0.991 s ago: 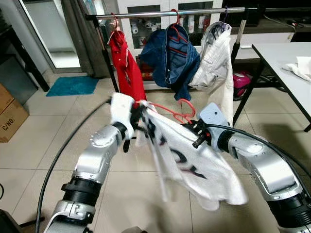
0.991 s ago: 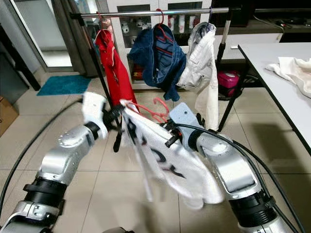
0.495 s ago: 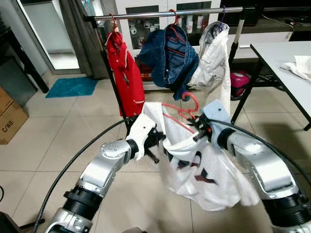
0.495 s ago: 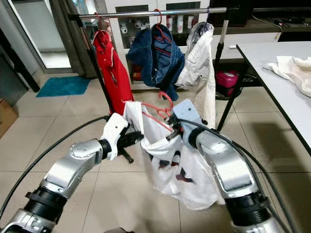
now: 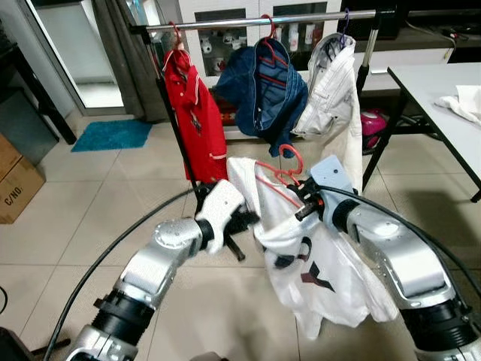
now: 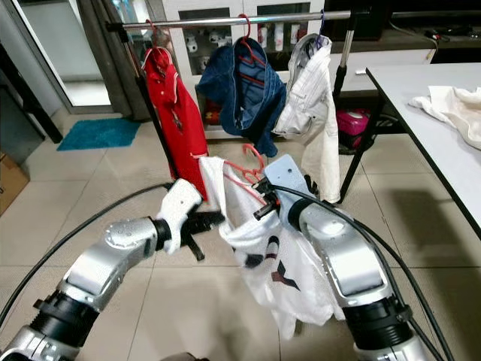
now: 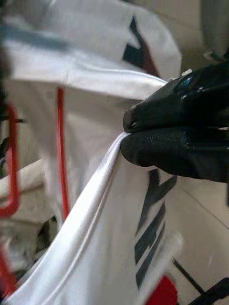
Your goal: Hang hanger
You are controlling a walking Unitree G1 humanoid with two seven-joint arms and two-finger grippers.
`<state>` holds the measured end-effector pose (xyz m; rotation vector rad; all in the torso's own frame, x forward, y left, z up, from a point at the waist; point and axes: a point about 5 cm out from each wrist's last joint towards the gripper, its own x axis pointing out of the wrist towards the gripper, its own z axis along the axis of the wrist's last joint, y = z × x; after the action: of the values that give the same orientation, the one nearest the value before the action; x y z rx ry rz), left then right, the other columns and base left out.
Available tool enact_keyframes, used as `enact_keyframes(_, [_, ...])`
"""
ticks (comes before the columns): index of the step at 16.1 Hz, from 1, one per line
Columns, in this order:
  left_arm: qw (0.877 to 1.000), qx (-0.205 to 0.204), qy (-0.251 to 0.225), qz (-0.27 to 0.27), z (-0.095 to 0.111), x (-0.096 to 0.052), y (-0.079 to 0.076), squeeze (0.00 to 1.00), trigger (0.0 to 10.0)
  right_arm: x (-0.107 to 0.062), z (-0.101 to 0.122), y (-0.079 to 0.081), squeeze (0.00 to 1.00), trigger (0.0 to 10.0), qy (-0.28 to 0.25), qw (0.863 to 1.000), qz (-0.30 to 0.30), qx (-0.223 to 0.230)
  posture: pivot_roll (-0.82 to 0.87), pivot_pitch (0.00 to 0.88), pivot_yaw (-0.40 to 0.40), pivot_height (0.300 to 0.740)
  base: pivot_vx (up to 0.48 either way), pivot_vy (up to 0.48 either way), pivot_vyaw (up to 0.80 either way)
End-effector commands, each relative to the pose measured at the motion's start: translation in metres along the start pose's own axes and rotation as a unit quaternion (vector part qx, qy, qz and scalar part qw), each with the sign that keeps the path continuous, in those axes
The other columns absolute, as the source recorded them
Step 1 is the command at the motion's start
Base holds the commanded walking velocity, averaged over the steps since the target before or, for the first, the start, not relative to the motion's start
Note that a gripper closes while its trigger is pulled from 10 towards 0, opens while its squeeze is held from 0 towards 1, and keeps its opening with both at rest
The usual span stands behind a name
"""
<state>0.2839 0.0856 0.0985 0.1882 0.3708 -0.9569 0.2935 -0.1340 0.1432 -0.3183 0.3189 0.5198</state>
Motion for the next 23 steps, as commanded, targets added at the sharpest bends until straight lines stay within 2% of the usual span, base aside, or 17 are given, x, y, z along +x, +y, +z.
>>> enact_keyframes(1, [1.000,0.005,0.026,0.001,-0.009,-0.003,0.000,0.00,0.0,0.001,0.010,-0.003,0.00,10.0,-0.029,1.000,-0.007,-0.001,-0.11,0.000,0.138,0.740,0.000,0.000,0.00])
enact_keyframes(6, [0.999,0.014,0.046,-0.015,-0.014,-0.005,-0.002,0.00,0.0,0.001,0.017,-0.008,0.00,10.0,-0.046,0.999,-0.019,0.001,-0.11,0.000,0.136,0.740,0.000,0.000,0.00])
enact_keyframes(7, [0.998,0.032,0.048,0.034,-0.014,-0.005,0.008,0.00,2.9,0.000,0.019,-0.009,0.00,10.0,-0.054,0.998,-0.021,0.004,-0.11,0.000,0.135,0.740,0.000,0.000,0.00])
enact_keyframes(8, [0.997,0.030,0.029,0.062,-0.009,-0.005,0.014,0.00,10.0,0.000,0.020,-0.009,0.00,10.0,-0.059,0.998,-0.020,0.008,-0.11,0.000,0.133,0.740,0.000,0.000,0.00])
enact_keyframes(9, [0.996,0.011,-0.026,0.082,0.005,-0.006,0.020,1.00,10.0,0.000,0.021,-0.009,0.00,10.0,-0.066,0.998,-0.019,0.015,-0.11,0.000,0.132,0.740,0.000,0.000,0.00])
enact_keyframes(11, [0.996,-0.008,-0.067,0.055,0.017,-0.010,0.017,1.00,10.0,-0.001,0.021,-0.011,0.00,10.0,-0.067,0.997,-0.019,0.014,-0.11,0.000,0.131,0.740,0.000,0.000,0.00])
enact_keyframes(12, [0.997,-0.007,-0.070,0.040,0.017,-0.012,0.014,1.00,10.0,-0.001,0.022,-0.011,0.00,10.0,-0.069,0.997,-0.020,0.014,-0.11,0.000,0.134,0.740,0.000,0.000,0.00])
enact_keyframes(13, [0.997,0.000,-0.078,0.004,0.015,-0.019,0.009,1.00,10.0,-0.002,0.023,-0.014,0.00,10.0,-0.074,0.997,-0.018,0.013,-0.11,0.000,0.137,0.740,0.000,0.000,0.00])
enact_keyframes(14, [0.997,0.004,-0.081,0.003,0.014,-0.023,0.010,1.00,10.0,-0.003,0.024,-0.014,0.00,10.0,-0.075,0.997,-0.017,0.012,-0.11,0.000,0.137,0.740,0.000,0.000,0.00])
enact_keyframes(18, [0.993,0.020,-0.112,0.037,0.023,-0.055,0.038,1.00,10.0,-0.005,0.019,-0.015,0.00,10.0,-0.069,0.998,0.002,-0.010,-0.10,0.000,0.132,0.740,0.000,0.000,0.00])
enact_keyframes(19, [0.992,0.022,-0.114,0.043,0.024,-0.058,0.040,1.00,10.0,-0.005,0.020,-0.014,0.00,10.0,-0.070,0.997,0.005,-0.013,-0.10,0.000,0.132,0.740,0.000,0.000,0.00])
enact_keyframes(21, [0.990,0.044,-0.100,0.088,0.027,-0.075,0.061,1.00,10.0,-0.007,0.015,-0.007,0.00,10.0,-0.057,0.997,0.036,-0.046,-0.10,0.000,0.133,0.740,0.000,0.000,0.00])
enact_keyframes(22, [0.989,0.051,-0.092,0.106,0.024,-0.083,0.066,1.00,10.0,-0.008,0.013,-0.007,0.00,10.0,-0.067,0.997,0.034,0.005,-0.10,0.000,0.132,0.740,0.000,0.000,0.00])
enact_keyframes(23, [0.988,0.052,-0.091,0.110,0.023,-0.084,0.066,1.00,10.0,-0.008,0.012,-0.007,0.00,10.0,-0.072,0.997,0.033,0.024,-0.10,0.000,0.132,0.740,0.000,0.000,0.00])
